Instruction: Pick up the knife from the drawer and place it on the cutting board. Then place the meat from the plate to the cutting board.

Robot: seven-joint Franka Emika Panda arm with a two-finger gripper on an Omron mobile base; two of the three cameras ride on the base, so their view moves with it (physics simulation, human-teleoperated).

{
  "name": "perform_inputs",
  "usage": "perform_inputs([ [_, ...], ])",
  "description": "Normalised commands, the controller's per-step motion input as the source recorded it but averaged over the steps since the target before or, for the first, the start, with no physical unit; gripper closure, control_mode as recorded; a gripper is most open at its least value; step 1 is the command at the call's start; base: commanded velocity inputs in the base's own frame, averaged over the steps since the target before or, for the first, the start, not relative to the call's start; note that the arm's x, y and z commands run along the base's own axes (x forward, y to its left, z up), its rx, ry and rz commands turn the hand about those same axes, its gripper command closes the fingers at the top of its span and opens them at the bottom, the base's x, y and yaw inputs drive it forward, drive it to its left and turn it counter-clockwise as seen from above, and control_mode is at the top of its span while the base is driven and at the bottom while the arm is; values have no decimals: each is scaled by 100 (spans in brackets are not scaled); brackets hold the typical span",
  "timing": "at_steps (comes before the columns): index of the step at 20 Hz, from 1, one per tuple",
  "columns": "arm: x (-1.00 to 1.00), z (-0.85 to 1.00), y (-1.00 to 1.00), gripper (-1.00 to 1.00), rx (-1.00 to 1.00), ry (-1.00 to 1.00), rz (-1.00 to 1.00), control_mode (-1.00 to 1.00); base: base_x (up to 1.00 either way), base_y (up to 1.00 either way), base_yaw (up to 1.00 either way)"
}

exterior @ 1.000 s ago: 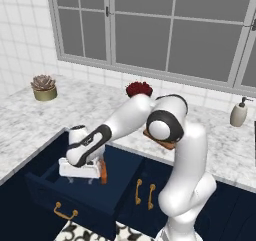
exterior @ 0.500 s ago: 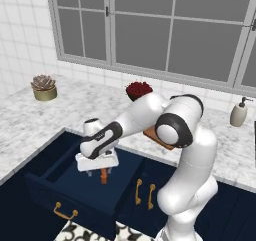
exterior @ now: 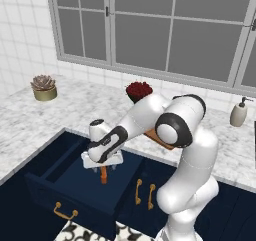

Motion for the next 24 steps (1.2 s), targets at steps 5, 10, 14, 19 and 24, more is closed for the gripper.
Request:
perform_inputs([
  [5,47,-31,0,-100,0,-10,0,-100,0,0,0],
  [10,53,-32,0,-100,0,-5,0,-100,0,0,0],
  [14,34,-28,1,-100,0,-4,0,-100,0,0,0],
  [19,35,-23,14,-100,0,-3,0,-100,0,0,0],
  [24,18,-22,24,-100,0,-4,1,-100,0,0,0],
])
